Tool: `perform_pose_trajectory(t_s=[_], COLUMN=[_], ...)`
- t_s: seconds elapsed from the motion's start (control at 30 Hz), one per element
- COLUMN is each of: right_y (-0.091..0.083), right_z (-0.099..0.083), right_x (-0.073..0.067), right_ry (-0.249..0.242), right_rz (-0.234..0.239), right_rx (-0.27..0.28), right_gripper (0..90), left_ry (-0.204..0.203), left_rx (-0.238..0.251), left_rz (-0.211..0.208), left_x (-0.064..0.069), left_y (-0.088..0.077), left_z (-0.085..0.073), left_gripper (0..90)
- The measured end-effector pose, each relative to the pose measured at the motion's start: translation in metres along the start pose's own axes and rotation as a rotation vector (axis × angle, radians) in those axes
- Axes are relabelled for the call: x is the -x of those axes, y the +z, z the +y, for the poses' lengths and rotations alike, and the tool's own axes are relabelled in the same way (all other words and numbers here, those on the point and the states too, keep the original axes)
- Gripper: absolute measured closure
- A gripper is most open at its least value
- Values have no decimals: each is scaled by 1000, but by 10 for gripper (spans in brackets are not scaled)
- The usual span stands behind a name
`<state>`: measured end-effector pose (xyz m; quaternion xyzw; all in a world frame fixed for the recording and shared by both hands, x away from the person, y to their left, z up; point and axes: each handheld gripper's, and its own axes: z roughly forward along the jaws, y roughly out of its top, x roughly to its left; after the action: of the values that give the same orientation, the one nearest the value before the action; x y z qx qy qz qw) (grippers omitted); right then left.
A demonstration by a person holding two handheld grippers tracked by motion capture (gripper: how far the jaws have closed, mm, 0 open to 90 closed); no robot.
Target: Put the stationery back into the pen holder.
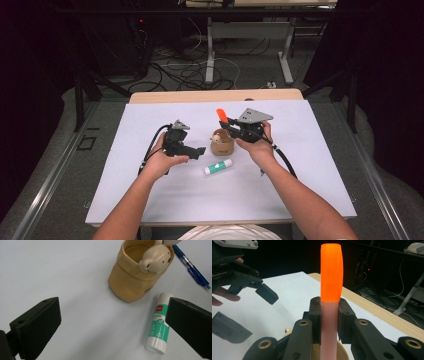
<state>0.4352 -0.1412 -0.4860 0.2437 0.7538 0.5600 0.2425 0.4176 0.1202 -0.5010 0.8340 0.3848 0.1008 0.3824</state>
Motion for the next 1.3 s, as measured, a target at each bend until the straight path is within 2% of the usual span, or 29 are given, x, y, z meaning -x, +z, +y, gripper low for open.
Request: perform_pose_trajectory(t_s=[0.13, 0.23, 0.37, 0.7, 0.8, 1.0, 1.2, 1.3], right_y=[4, 6, 10, 19, 19, 21, 20, 20], right_z=[-4, -7, -10, -18, -19, -21, -22, -22], right_x=[0, 0, -1, 1, 2, 3, 5, 7], right_ry=[9, 13, 22, 22, 24, 30, 32, 63], right_rz=[-6, -16, -18, -15, -19, -20, -25, -39], right_rx=[-1, -4, -10, -44, -72, -77, -96, -77], right_gripper=[769, 768, 768, 767, 765, 757, 707, 636], left_ry=[-10, 5, 2, 14, 14, 4, 14, 12], left_rx=[9, 9, 13, 2, -2, -7, -18, -23], left_rz=[-1, 5, -3, -4, -10, -19, -14, -20], left_x=[1, 4, 6, 7, 8, 9, 8, 9], left_y=[1, 1, 3, 5, 6, 7, 8, 9], left_z=[-1, -1, -1, -3, -4, -4, -5, -5], left_gripper=[7, 11, 22, 30, 32, 41, 44, 45])
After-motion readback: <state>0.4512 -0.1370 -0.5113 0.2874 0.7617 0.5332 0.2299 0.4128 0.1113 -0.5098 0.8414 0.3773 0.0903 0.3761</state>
